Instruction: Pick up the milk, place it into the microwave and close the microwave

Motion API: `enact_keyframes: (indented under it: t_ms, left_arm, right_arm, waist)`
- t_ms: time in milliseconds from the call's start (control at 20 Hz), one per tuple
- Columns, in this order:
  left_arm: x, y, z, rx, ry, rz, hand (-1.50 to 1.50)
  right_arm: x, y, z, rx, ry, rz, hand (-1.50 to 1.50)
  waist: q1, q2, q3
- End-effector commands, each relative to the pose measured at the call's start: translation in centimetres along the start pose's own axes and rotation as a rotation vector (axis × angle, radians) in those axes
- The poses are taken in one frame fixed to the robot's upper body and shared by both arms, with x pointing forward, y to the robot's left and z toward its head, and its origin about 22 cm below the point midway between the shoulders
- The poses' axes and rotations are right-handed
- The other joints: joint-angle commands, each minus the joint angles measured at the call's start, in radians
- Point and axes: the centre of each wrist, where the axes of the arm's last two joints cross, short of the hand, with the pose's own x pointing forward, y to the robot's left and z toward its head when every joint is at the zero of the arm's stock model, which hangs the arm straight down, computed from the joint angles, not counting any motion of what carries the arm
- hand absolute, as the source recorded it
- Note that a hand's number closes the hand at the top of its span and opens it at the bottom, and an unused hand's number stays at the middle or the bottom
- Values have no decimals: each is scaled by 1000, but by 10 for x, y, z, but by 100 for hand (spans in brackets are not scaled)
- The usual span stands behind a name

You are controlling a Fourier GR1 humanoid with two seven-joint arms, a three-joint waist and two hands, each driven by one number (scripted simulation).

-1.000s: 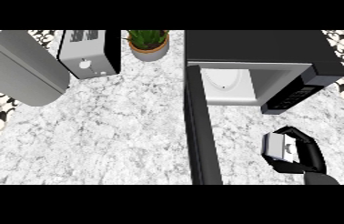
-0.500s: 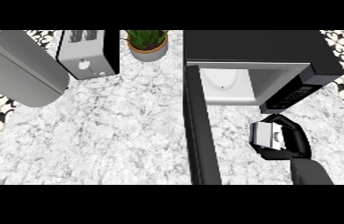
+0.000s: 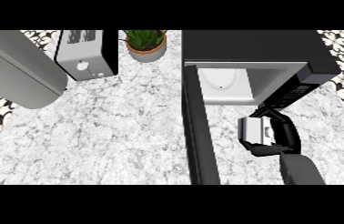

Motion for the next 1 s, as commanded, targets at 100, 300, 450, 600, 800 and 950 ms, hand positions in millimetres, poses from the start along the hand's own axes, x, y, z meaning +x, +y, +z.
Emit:
enact_keyframes:
  t_ms: [100, 300, 450, 600, 800, 950]
  left_arm:
    - [15, -7, -8, 9, -52, 43, -150]
    - [8, 0, 3, 7, -54, 71, -150]
    - [7, 4, 0, 10, -52, 58, -150]
    - [11, 11, 2, 1, -50, 54, -150]
    - [20, 3, 6, -17, -55, 54, -150]
    - [11, 15, -5, -28, -49, 47, -150]
  right_arm:
    - [44, 31, -44, -5, -61, -7, 150]
    - [53, 57, -73, -31, -52, 43, 150]
    - [68, 55, -104, -22, -37, 125, 150]
    - [57, 63, -120, 15, -21, 250, 150]
    - [61, 58, -159, -5, 26, 329, 150]
    - [58, 79, -173, -15, 31, 386, 150]
  waist:
    - [-12, -1, -1]
    - [7, 2, 0]
    - [9, 4, 0]
    - [21, 7, 1]
    - [39, 11, 2]
    - [35, 15, 2]
